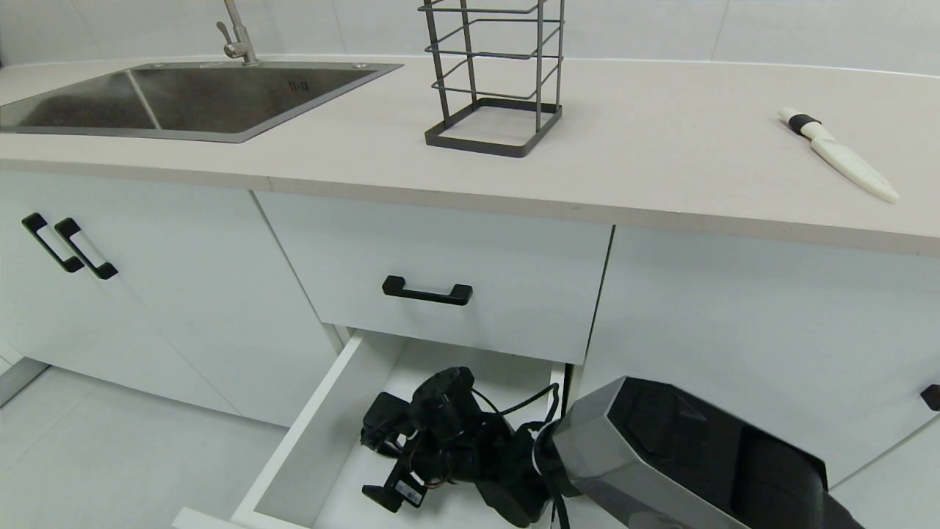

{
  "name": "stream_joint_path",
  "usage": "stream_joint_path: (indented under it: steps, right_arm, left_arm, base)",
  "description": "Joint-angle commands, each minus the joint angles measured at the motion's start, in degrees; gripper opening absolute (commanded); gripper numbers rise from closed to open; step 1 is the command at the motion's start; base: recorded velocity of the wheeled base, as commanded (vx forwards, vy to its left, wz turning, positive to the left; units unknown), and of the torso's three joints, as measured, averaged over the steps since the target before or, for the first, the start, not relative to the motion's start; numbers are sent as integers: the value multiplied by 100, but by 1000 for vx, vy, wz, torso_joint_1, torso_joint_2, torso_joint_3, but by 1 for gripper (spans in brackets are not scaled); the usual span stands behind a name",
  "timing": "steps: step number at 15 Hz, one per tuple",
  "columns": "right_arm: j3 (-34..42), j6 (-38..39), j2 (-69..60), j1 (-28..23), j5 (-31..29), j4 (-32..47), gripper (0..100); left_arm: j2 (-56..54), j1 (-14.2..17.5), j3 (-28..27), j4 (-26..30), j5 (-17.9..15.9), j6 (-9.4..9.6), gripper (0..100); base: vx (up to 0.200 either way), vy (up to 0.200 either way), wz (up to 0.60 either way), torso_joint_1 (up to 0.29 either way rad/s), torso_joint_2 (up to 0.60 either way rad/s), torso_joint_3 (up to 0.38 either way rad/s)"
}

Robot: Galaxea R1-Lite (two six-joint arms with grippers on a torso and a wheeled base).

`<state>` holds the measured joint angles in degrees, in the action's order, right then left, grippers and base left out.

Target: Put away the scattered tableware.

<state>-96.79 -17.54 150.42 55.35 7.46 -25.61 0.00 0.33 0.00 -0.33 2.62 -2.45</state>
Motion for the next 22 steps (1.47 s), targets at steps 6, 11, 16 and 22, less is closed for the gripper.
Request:
stream_joint_path:
  steps: [6, 11, 16, 22]
  right_arm:
    - [996, -4, -1744, 486, -43, -102, 100]
    - [2674, 76, -2728, 521, -377, -972, 100]
    - [5531, 339, -4319, 381, -421, -2862, 100]
    - [6902, 339, -5726, 29, -359, -3011, 100]
  left_arm:
    - [0, 2, 0, -2, 2, -1, 100]
    - [0, 2, 0, -2, 2, -1, 100]
    - [0, 2, 0, -2, 2, -1, 100]
    - [0, 2, 0, -2, 2, -1, 100]
  base:
    - [0, 0, 0, 0, 0, 0]
    - [0, 0, 0, 0, 0, 0]
    - [0, 0, 0, 0, 0, 0]
    - [0, 0, 0, 0, 0, 0]
